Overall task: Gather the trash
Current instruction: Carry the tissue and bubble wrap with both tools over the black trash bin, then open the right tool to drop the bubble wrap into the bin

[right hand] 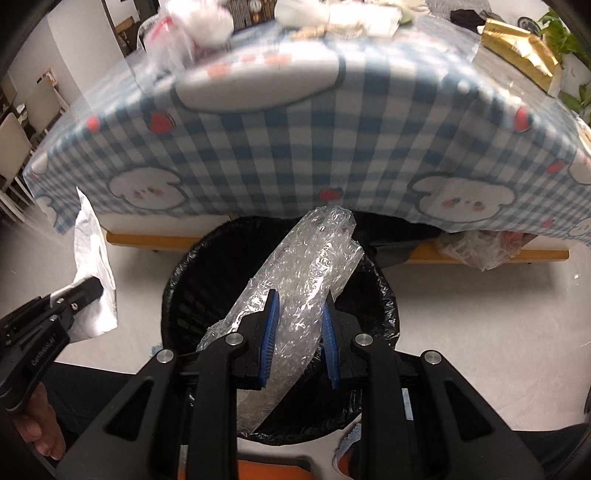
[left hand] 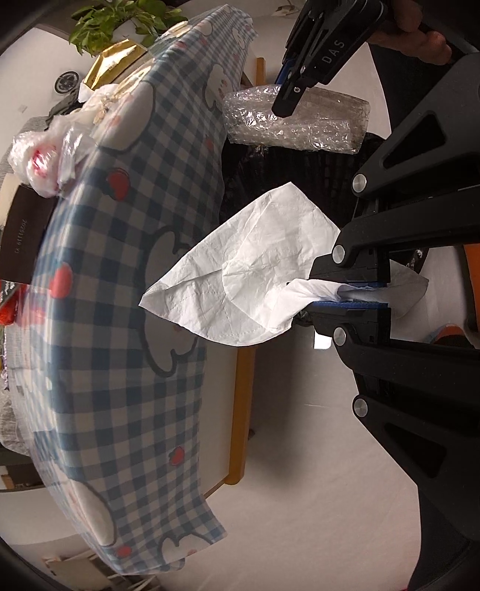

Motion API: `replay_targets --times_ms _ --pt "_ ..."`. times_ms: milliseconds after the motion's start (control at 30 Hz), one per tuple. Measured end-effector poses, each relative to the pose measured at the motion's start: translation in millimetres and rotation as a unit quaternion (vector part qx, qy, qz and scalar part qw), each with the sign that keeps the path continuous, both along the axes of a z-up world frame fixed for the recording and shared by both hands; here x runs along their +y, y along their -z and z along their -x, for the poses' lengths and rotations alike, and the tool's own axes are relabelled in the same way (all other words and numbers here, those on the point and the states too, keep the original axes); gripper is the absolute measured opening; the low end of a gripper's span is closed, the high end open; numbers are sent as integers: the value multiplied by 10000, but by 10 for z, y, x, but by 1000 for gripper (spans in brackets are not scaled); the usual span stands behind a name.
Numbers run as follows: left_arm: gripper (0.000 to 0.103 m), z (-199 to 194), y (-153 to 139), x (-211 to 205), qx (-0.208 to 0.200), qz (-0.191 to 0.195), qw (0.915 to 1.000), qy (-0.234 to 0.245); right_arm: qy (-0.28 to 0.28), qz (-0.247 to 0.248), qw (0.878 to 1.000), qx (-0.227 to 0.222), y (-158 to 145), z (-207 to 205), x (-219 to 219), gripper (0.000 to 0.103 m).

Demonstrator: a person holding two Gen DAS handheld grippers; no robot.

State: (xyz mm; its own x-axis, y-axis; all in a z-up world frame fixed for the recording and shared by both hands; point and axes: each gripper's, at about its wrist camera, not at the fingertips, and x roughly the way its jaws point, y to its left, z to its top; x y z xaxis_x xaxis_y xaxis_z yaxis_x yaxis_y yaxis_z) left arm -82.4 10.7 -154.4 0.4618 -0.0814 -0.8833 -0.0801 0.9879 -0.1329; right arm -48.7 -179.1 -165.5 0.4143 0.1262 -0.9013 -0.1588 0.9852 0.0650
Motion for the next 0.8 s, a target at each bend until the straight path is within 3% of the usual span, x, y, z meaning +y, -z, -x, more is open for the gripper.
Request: replay_targets --times_ms 267,600,700,800 --pt "3 -41 180 113 136 26 9999 -50 -31 44 9999 130 178 -98 127 22" --pt "3 -25 196 339 138 -39 9996 -233 -155 148 9998 60 164 -125 311 25" --pt "3 -14 166 372 123 -59 9995 -291 -174 148 9997 -6 152 -138 347 33" --pt "3 -22 151 385 133 -67 9994 -308 -195 189 9996 -89 111 -138 364 48"
